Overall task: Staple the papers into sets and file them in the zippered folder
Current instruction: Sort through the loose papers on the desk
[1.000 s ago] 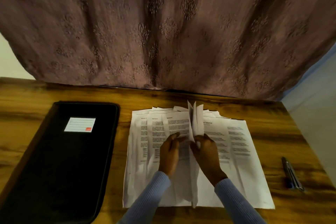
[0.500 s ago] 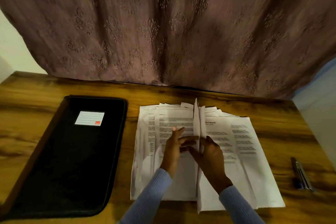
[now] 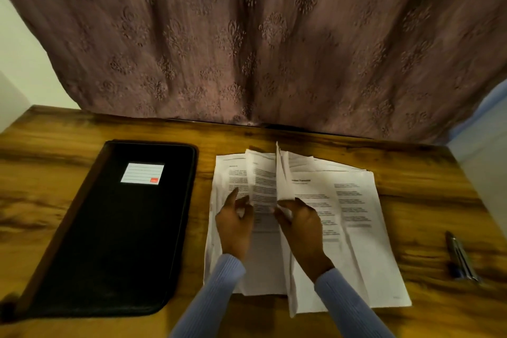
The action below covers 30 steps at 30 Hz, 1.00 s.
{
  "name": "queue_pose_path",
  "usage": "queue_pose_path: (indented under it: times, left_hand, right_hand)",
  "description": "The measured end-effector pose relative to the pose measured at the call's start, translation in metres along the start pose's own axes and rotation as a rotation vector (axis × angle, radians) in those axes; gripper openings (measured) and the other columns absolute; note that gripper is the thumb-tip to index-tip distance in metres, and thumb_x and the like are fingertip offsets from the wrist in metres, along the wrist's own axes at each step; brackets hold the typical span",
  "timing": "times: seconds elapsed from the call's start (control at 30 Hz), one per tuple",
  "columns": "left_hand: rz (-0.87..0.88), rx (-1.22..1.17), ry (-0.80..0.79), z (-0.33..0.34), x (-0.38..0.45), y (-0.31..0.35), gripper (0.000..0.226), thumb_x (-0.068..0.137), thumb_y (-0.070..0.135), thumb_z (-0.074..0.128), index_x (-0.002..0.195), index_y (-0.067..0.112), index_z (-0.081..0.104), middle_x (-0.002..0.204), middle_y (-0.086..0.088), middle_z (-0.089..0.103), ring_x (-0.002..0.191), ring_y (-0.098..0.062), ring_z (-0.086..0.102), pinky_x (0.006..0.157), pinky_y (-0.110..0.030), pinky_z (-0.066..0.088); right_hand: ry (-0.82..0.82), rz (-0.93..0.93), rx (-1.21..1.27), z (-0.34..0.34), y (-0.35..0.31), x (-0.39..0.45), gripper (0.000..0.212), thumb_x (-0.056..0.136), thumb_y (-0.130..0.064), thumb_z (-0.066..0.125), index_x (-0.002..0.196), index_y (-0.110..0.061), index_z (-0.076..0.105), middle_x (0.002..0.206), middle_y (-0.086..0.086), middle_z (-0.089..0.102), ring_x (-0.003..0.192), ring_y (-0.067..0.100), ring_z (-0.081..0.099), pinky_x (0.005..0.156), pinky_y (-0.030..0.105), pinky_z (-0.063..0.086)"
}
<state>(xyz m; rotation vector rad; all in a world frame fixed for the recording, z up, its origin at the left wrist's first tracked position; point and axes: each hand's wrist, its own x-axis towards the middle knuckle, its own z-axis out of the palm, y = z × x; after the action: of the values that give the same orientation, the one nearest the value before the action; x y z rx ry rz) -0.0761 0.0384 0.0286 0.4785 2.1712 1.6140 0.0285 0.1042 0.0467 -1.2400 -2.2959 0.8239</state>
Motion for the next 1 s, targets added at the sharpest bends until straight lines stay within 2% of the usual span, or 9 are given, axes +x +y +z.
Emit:
queue_pose_path:
  times: [0.13,0.23,0.37,0.57,0.7,0.77,0.83,0.9,1.0]
  left_hand:
    - [-0.254,-0.395,-0.094,-0.005,0.005,0.002,0.026,0.092,0.012,0.055,0.117,0.008,0.061,0.114,-0.010,0.067,0.100,-0.025,0.067,0.074,-0.029,0.059]
    - [-0.270,-0.379,-0.173,-0.006,0.006,0.002,0.028,0.096,0.023,0.048,0.119,0.012,0.061,0.110,-0.007,0.069,0.095,-0.020,0.068,0.063,-0.019,0.057]
    - [-0.251,-0.294,-0.205,-0.006,0.007,-0.001,0.029,0.091,0.027,0.057,0.114,0.010,0.063,0.104,-0.010,0.071,0.088,-0.019,0.070,0.069,-0.026,0.058]
    - [-0.405,-0.323,-0.144,-0.012,0.007,-0.002,0.027,0.089,0.043,0.055,0.097,0.019,0.064,0.087,-0.002,0.070,0.081,-0.017,0.067,0.062,-0.025,0.053]
    - [-0.404,-0.275,-0.215,-0.020,0.009,-0.010,0.032,0.084,0.041,0.063,0.106,0.019,0.066,0.100,-0.005,0.071,0.095,-0.023,0.067,0.082,-0.041,0.056]
    - [-0.390,-0.293,-0.207,-0.024,0.008,-0.010,0.016,0.086,0.027,0.064,0.100,0.020,0.067,0.098,-0.005,0.071,0.093,-0.024,0.066,0.076,-0.034,0.057]
    - [-0.357,-0.297,-0.185,-0.026,0.008,-0.007,0.015,0.087,0.007,0.061,0.093,0.020,0.065,0.093,0.001,0.068,0.089,-0.019,0.064,0.067,-0.024,0.056]
    - [-0.324,-0.268,-0.187,-0.027,0.008,-0.008,0.026,0.084,-0.004,0.060,0.099,0.017,0.064,0.101,0.000,0.066,0.096,-0.020,0.062,0.073,-0.025,0.056]
    - [-0.317,-0.228,-0.149,-0.025,0.010,-0.012,0.032,0.080,-0.007,0.063,0.108,0.010,0.065,0.118,-0.009,0.063,0.110,-0.029,0.058,0.088,-0.038,0.055]
  right_hand:
    - [-0.050,0.047,0.026,0.015,-0.017,0.005,0.037,0.085,-0.044,0.058,0.109,-0.016,0.064,0.106,0.004,0.068,0.096,0.021,0.065,0.081,0.026,0.053]
    - [-0.048,0.033,-0.126,0.025,-0.024,0.010,0.030,0.091,-0.041,0.052,0.101,-0.016,0.065,0.097,0.002,0.069,0.083,0.017,0.066,0.071,0.019,0.051]
    - [-0.020,0.075,-0.163,0.032,-0.024,0.012,0.023,0.091,-0.028,0.055,0.101,-0.010,0.065,0.099,0.007,0.067,0.086,0.022,0.065,0.074,0.025,0.051]
    - [0.020,0.197,0.136,0.015,-0.022,0.017,0.046,0.071,-0.046,0.073,0.045,-0.022,0.043,0.044,-0.007,0.043,0.040,0.004,0.039,0.043,0.008,0.032]
    - [0.024,0.284,0.326,0.000,-0.016,0.017,0.027,0.083,-0.028,0.067,0.060,-0.017,0.057,0.067,0.001,0.060,0.060,0.009,0.056,0.065,0.023,0.050]
    - [-0.031,0.416,0.552,-0.008,-0.014,0.015,0.009,0.087,-0.019,0.062,0.079,-0.014,0.063,0.085,0.002,0.063,0.079,0.017,0.060,0.074,0.030,0.052]
    - [-0.084,0.465,0.701,-0.016,-0.015,0.015,0.013,0.088,-0.011,0.060,0.081,-0.022,0.062,0.088,-0.003,0.061,0.087,0.019,0.058,0.077,0.035,0.053]
    - [-0.053,0.410,0.631,-0.019,-0.015,0.016,0.018,0.086,-0.010,0.063,0.078,-0.026,0.062,0.088,-0.005,0.062,0.088,0.021,0.058,0.086,0.042,0.052]
    - [0.009,0.295,0.350,-0.018,-0.016,0.017,0.015,0.082,-0.013,0.068,0.093,-0.004,0.069,0.104,0.015,0.067,0.095,0.029,0.062,0.093,0.042,0.050]
